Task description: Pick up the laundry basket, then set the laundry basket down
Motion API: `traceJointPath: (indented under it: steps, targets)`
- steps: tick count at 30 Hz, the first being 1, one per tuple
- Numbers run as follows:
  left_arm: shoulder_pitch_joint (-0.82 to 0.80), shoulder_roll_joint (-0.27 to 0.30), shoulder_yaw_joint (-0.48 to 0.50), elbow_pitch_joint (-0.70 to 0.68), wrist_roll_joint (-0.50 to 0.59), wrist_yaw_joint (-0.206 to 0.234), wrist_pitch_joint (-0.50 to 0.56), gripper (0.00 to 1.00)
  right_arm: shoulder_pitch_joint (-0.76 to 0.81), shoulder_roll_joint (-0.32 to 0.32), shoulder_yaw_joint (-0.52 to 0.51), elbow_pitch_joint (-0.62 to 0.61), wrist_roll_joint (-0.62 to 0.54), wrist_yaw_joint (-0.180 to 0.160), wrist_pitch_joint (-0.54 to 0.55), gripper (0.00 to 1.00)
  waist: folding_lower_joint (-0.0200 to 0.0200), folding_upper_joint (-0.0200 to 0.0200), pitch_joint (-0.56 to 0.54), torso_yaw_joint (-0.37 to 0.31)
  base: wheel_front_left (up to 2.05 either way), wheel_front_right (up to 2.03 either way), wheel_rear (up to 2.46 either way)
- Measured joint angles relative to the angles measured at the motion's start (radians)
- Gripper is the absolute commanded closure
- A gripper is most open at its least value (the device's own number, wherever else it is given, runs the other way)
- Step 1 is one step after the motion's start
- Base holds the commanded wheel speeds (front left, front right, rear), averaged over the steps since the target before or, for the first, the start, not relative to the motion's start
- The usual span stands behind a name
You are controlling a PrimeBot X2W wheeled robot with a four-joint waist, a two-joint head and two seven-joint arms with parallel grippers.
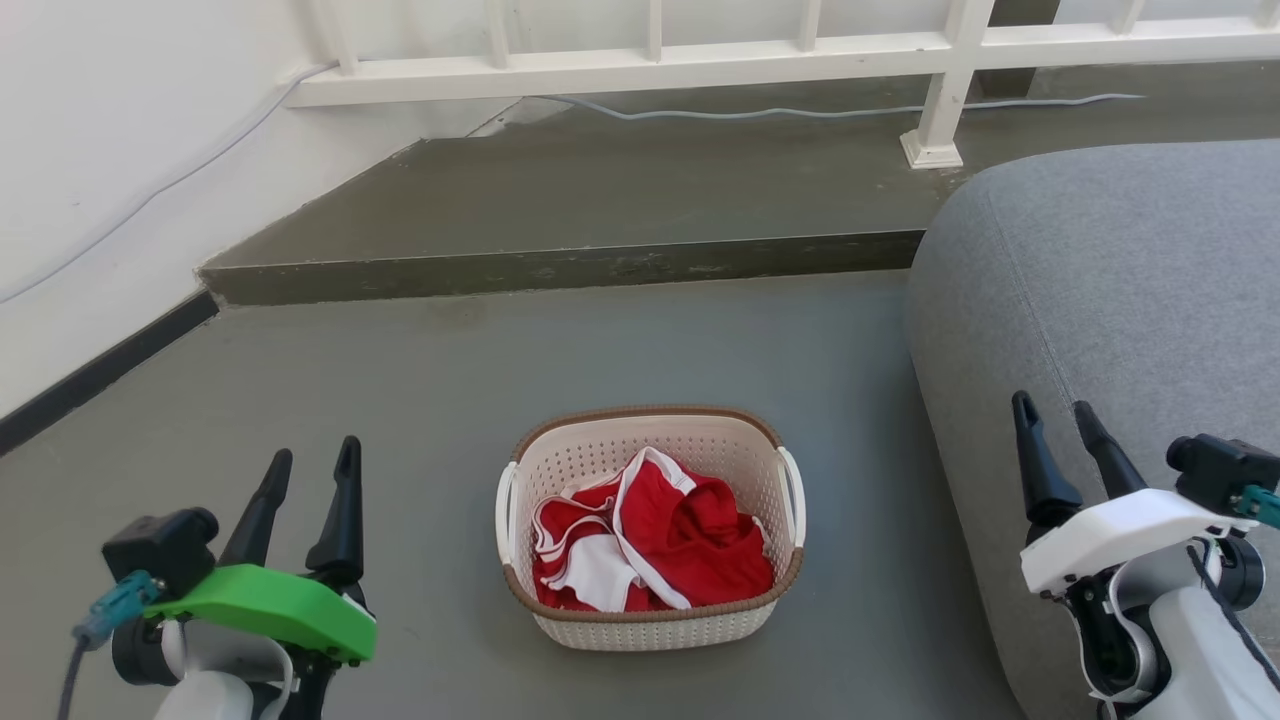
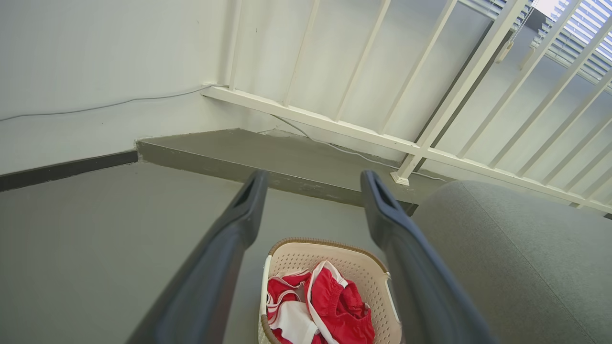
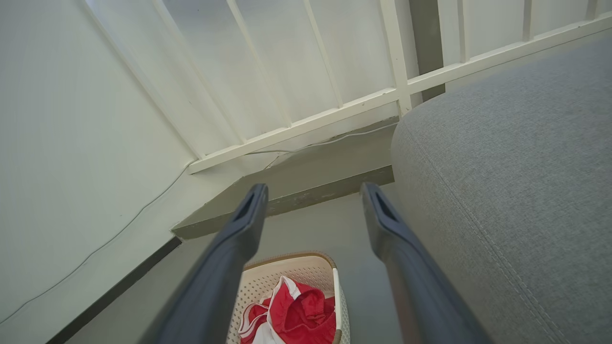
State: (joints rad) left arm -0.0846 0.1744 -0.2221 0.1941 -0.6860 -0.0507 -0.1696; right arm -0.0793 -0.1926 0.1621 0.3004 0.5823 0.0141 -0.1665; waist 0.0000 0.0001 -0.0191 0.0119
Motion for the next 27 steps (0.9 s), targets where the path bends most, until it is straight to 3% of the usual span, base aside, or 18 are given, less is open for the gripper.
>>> traceJointPath:
  steps: [22, 27]
  targets:
    - [-0.014, -0.008, -0.078, 0.061, 0.283, 0.026, -0.074, 0.00, -0.008, 0.002, 0.081, 0.087, -0.278, -0.025, -0.072, 0.00, 0.0000, 0.0000, -0.002, -0.005, 0.00, 0.00, 0.00]
    - [-0.021, -0.024, -0.077, 0.083, 0.296, 0.034, -0.082, 0.00, -0.017, 0.004, 0.082, 0.099, -0.300, -0.034, -0.081, 0.00, 0.0000, 0.0000, -0.001, -0.006, 0.00, 0.00, 0.00]
